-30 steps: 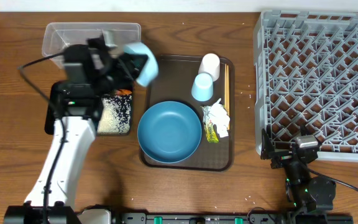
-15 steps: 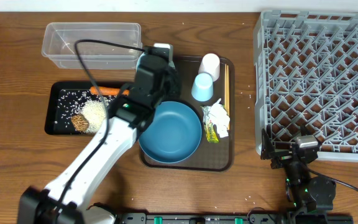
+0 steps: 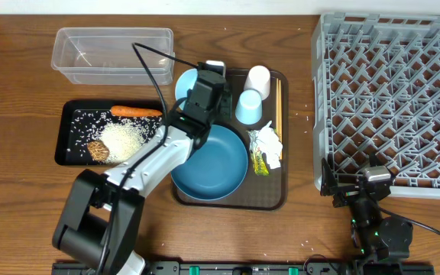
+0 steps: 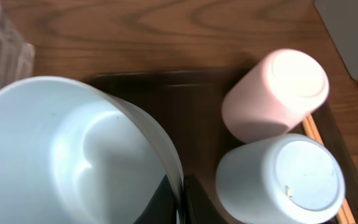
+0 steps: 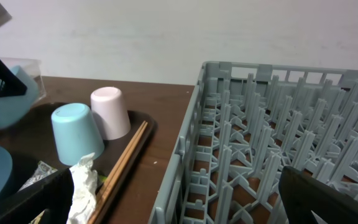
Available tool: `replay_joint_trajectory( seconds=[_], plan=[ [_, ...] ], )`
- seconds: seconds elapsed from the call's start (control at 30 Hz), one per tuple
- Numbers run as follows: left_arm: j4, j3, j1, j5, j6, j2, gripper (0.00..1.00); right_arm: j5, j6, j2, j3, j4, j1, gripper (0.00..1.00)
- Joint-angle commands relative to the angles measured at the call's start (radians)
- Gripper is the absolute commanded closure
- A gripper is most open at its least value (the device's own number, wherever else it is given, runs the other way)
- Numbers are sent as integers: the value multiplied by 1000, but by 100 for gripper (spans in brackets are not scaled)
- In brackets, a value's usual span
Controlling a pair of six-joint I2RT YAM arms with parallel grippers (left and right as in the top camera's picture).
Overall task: Sort waste into correct bins and load items into the dishwasher rack
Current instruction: 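Carry the emptied rice bowl back over the brown tray, then lower the rice bowl onto the brown tray and release it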
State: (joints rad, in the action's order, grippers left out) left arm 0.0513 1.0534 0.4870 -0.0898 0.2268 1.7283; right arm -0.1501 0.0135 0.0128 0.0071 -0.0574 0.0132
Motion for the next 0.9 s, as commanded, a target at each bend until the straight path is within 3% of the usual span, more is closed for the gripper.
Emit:
replay_joint_trajectory(
  seconds=[0.0,0.03,0.1,0.23,0.6,0.87],
  plan=[
    [7,22,17,-24,-24,26,93,-4,-11,0,-2,-3,-14,1],
    [8,22,17,-24,-24,31,93,-4,-11,1,-2,-3,-14,1],
    [11,22,16,-25,-24,34,73,-4,-11,0,-2,-3,-14,1],
    [27,22,16,-27,-24,34,58,-4,-11,1,-2,-3,-14,1],
    [-21,23,17,-27,-16,-88,57,-4,-11,0,-2,-3,-14,1],
    [-373,23,17,-27,-1,-401,23,-4,-11,1,-2,-3,-14,1]
  ],
)
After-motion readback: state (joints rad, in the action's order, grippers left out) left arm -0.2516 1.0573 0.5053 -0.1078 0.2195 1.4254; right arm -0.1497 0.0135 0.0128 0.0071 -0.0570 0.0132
